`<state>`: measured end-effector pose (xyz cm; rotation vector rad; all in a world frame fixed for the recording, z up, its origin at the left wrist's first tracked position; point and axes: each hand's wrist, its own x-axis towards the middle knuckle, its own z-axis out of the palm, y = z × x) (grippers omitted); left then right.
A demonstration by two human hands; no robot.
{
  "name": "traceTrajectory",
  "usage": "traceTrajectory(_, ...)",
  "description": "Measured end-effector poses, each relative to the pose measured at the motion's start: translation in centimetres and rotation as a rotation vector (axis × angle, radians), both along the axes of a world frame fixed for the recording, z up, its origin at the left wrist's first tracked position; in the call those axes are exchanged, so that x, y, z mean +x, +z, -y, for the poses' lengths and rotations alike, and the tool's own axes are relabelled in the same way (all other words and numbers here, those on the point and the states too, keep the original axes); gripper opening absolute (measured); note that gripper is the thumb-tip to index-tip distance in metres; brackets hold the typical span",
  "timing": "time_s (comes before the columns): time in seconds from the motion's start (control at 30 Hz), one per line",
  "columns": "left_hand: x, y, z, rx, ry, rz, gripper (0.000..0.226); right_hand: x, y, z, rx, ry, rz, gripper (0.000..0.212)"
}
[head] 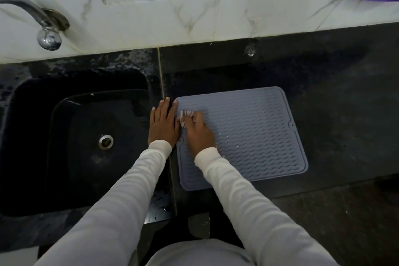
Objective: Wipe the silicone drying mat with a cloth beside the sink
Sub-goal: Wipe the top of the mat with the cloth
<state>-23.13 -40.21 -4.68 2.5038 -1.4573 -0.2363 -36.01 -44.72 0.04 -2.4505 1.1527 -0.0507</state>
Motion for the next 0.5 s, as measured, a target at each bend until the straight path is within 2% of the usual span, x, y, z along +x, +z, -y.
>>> traceTrajectory(0.23,0.1,-0.3,-0.2,-0.016,-0.010,0.001,0.054,-4.4,-0.5,2.5,-0.129,0.120,-0.106,0.077)
traceTrajectory(0.37,0.0,-0.4,-0.3,-0.006,-0.021,0.009,0.054,-7.9,-0.4,5.2,-0.134,0.068,-0.166,0.064)
traceTrajectory(0.5,-0.1,-0.2,-0.3,0.001,-0.023,0.010,0.055,-12.1,-0.4,7.9,-0.176,-0.045,-0.244,0.064)
